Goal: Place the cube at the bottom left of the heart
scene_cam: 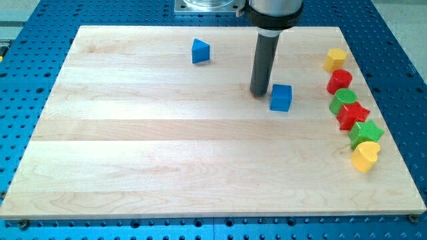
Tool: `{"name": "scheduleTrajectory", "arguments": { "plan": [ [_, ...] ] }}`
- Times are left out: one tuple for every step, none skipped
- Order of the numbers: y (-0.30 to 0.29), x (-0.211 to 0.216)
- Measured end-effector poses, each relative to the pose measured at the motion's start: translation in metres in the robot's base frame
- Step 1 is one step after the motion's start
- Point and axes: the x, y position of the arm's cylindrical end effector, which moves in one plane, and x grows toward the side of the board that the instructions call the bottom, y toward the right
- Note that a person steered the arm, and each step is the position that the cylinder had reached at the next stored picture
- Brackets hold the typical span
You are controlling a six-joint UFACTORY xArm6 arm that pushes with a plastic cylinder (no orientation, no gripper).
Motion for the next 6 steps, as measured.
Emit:
{"name": "scheduleTrajectory", "arguments": {
  "plan": [
    [0.018,0.054],
    [0.01,0.062],
    [0.025,0.011],
    [0.064,0.027],
    [0.053,0.093],
    [0.062,0.122]
  ]
}}
